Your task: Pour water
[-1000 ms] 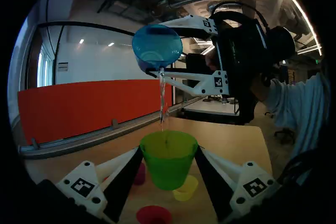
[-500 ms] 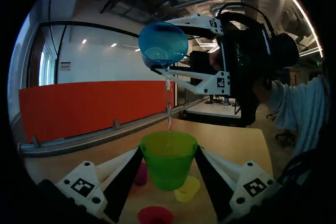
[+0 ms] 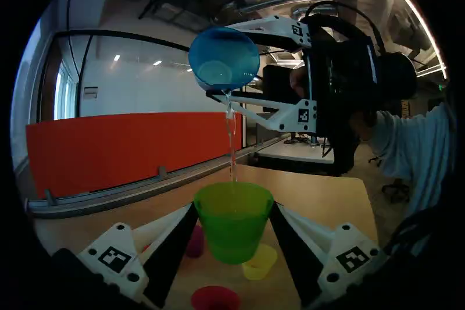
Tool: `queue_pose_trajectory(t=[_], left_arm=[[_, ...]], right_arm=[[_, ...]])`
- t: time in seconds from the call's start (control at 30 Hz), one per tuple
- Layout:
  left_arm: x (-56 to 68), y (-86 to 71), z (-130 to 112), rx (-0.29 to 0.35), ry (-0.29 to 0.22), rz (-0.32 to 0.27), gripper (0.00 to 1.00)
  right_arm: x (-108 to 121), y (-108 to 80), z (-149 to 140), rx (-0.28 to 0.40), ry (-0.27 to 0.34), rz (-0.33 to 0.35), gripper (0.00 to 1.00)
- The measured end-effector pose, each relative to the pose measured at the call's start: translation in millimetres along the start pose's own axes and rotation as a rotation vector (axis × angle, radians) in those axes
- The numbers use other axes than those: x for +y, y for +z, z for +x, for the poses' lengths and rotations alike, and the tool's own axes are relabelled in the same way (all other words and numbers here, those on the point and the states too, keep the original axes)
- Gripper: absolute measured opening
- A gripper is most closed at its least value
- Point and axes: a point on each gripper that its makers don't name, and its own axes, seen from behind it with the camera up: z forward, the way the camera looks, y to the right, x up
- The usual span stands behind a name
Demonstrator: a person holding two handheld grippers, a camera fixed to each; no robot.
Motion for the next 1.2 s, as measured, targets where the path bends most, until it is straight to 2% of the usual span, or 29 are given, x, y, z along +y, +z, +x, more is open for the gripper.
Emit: queue_pose_trajectory(t=[0.4, 0.87, 1.07, 1.2], left_arm=[[0.1, 2.3, 0, 0.003, -0.004, 0.001, 0.87], [1.5, 2.8, 2, 0.002, 0.002, 0.001, 0.87], [0.7, 2.5, 2, 0.003, 0.001, 0.003, 0.87], [0.1, 1.7, 2, 0.003, 0.004, 0.005, 0.87]], right_arm=[[-2, 0.8, 9, 0.005, -0.056, -0.005, 0.90], [-10, 1.3, 16, 0.013, -0.079, 0.008, 0.90], [-8, 0.5, 14, 0.013, -0.050, 0.007, 0.90], [-8, -0.9, 10, 0.013, 0.018, 0.013, 0.90]])
